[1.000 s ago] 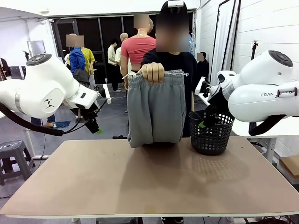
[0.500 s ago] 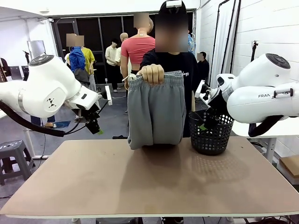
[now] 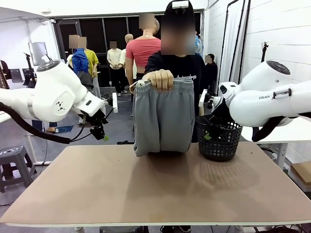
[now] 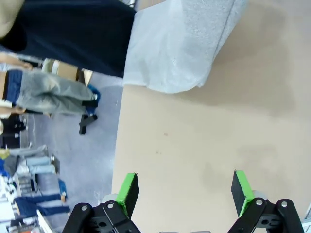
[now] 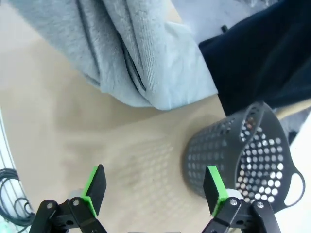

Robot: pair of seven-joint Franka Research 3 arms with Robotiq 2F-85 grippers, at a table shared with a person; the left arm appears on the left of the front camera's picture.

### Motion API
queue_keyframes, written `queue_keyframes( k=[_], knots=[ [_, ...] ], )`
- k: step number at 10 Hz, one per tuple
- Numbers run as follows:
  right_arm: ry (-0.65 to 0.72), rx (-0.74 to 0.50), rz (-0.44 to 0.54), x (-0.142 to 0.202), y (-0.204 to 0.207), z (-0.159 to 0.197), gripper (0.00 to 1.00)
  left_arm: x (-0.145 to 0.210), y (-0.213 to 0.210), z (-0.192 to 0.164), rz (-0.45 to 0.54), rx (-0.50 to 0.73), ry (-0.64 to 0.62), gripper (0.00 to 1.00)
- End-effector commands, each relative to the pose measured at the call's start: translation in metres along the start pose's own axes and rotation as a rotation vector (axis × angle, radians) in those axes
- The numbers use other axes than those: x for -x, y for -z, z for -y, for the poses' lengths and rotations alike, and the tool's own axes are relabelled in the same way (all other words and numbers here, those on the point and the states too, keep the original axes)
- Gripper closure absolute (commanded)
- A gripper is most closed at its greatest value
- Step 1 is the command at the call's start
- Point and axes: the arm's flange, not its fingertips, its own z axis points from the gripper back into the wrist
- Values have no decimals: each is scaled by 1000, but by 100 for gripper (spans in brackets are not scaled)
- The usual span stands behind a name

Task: Fold the training pants.
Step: Grab both ends of the Training pants handed by a person.

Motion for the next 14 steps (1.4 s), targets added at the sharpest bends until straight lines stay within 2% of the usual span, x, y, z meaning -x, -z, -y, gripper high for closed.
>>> queue_keyframes(
  k=[1, 3, 6, 8, 9, 14],
  knots=[
    [-45, -76, 95, -4, 12, 19, 0, 1, 16, -22, 66, 98, 102, 0],
    [-54, -90, 121, -3, 26, 26, 0, -2, 33, -33, 111, 135, 128, 0],
    [-50, -75, 183, 2, 38, 27, 0, -3, 47, -40, 201, 83, 93, 0],
    [-46, -72, 238, 3, 46, 30, 0, -2, 46, -44, 289, 89, 138, 0],
    [-35, -63, 260, 3, 46, 30, 0, -3, 46, -43, 359, 119, 140, 0],
    [-12, -131, 340, 5, 49, 29, 0, -16, 54, -24, 524, 258, 166, 0]
  ],
)
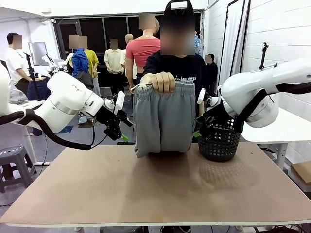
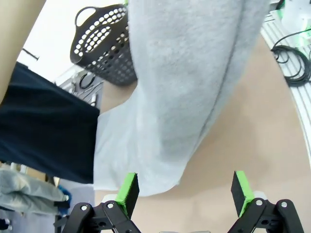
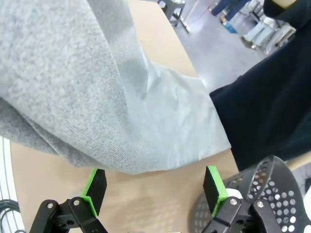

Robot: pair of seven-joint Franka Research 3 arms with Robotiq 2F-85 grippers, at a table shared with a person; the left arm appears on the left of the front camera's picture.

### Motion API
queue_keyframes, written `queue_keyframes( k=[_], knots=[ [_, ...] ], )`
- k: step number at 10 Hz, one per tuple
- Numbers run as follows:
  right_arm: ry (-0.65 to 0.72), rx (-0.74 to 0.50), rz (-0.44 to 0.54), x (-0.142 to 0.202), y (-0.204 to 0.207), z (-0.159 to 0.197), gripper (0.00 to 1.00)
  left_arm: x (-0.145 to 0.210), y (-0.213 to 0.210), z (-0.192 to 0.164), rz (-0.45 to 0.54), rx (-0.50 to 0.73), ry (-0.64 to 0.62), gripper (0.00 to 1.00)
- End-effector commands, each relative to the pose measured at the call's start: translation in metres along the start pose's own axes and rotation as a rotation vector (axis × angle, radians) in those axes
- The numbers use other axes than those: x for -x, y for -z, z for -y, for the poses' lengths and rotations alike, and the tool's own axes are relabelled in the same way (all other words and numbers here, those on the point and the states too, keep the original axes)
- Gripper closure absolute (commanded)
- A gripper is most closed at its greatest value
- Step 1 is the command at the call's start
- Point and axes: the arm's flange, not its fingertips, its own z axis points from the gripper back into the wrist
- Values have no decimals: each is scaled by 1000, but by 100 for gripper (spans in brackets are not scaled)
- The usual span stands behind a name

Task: Fold the training pants.
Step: Grab both ends of the Training pants handed by a person.

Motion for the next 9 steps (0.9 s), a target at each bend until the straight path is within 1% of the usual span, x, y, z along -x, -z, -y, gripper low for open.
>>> queue_keyframes(
  k=[1, 3, 5, 8, 9],
  knots=[
    [-6, -43, 75, 6, 11, 7, 0, 2, 3, -4, 63, 0, 2, 0],
    [-3, -80, 102, 5, 10, 2, 0, -2, 6, -1, 133, -33, -17, 0],
    [-1, -102, 123, 5, 10, -2, 0, -7, 7, 2, 193, -34, -36, 0],
    [3, -81, 234, 4, 3, -10, 0, -13, 7, 9, 306, -18, -76, 0],
    [5, -83, 287, 4, 1, -11, 0, -14, 7, 8, 374, -2, -97, 0]
  ],
)
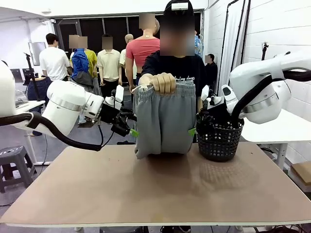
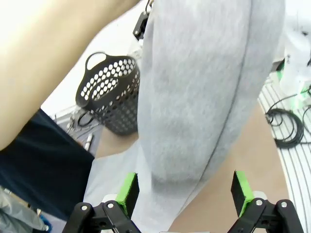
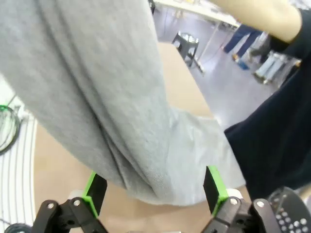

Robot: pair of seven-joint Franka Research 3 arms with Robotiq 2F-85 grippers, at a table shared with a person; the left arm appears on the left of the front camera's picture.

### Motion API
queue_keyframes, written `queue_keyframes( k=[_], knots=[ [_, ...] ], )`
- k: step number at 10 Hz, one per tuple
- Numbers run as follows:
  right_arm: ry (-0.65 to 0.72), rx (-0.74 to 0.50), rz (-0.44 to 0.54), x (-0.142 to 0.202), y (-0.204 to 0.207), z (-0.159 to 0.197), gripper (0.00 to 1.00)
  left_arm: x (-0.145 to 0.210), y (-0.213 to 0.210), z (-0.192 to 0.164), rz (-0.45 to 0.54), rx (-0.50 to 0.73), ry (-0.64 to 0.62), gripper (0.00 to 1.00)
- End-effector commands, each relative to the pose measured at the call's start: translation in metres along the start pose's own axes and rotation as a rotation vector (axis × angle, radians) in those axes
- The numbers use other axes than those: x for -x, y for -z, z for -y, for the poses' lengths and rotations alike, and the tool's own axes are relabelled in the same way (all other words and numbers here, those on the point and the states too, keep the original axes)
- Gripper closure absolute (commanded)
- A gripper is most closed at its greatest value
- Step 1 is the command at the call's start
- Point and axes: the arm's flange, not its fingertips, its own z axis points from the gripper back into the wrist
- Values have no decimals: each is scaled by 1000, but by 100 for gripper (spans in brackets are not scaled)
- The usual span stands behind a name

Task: Fold the training pants.
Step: Grab both ends of the Training pants handed by a person.

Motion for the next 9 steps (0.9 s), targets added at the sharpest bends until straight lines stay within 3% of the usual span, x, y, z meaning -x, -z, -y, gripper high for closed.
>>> queue_keyframes(
  k=[1, 4, 5, 6, 8, 9],
  knots=[
    [-10, -11, 91, 9, 4, 1, 0, 3, -1, 1, 123, 50, -9, 0],
    [-7, -27, 131, 11, 4, 1, 0, -5, 0, 9, 186, 41, -65, 0],
    [0, -14, 89, 8, 1, -2, 0, -10, -1, 14, 138, 15, -104, 0],
    [6, -27, 121, 7, -5, -3, 0, -4, 0, 7, 159, 73, -53, 0],
    [2, -31, 97, 10, -5, -3, 0, -6, 0, 8, 155, 61, -68, 0],
    [6, -42, 134, 9, -1, 1, 0, -5, 1, 4, 170, 35, -79, 0]
  ],
)
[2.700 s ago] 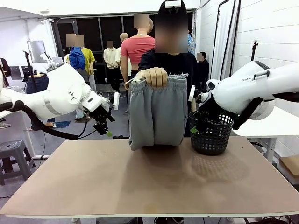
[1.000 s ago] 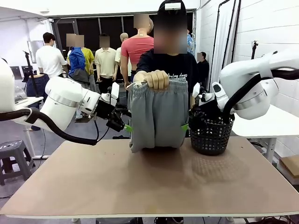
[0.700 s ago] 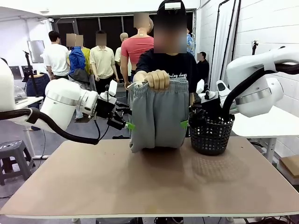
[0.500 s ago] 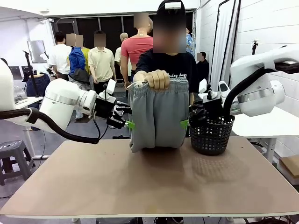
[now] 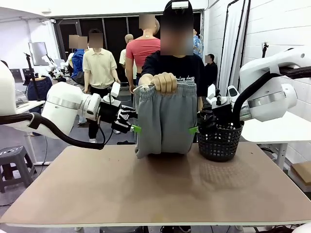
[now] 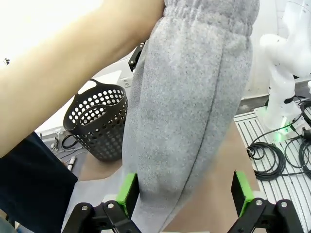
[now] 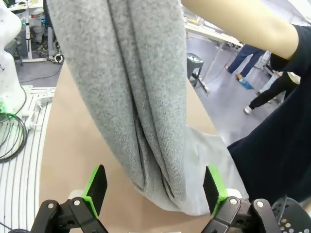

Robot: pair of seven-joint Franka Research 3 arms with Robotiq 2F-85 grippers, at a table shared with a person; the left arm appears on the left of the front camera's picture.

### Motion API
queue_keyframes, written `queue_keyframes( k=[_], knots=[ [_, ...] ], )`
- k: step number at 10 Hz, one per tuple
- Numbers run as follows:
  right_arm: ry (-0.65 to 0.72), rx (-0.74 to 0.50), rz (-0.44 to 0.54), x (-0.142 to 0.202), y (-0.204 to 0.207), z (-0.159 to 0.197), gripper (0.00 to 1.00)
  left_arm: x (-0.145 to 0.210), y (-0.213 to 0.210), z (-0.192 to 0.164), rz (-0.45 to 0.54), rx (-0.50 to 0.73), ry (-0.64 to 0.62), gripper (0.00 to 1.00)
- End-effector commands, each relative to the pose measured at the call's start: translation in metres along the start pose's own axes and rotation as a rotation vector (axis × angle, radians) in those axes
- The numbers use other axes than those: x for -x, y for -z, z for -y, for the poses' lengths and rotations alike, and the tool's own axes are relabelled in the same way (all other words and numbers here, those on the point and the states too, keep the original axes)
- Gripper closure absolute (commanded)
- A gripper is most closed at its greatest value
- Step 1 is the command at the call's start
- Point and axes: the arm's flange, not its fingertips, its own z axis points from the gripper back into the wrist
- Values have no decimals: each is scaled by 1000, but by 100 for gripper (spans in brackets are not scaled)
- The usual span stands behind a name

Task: Fold the training pants.
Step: Grab both ends of the Training pants handed by a person.

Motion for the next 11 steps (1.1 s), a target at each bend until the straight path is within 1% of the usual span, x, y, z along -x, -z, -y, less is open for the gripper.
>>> queue_keyframes(
  k=[1, 4, 6, 9, 11],
  knots=[
    [20, -14, 90, -3, 3, -1, 0, -2, 6, 2, 37, -38, -12, 0],
    [12, -84, 191, -5, 3, -3, 0, -6, 11, 2, 92, -74, -6, 0],
    [2, -103, 223, -9, 4, -6, 0, -14, 11, 8, 127, -49, 12, 0],
    [-19, -119, 283, -24, 3, -6, 0, -27, 12, 15, 154, -69, 13, 0],
    [-22, -115, 311, -32, 3, -6, 0, -31, 12, 19, 185, -69, -13, 0]
  ],
)
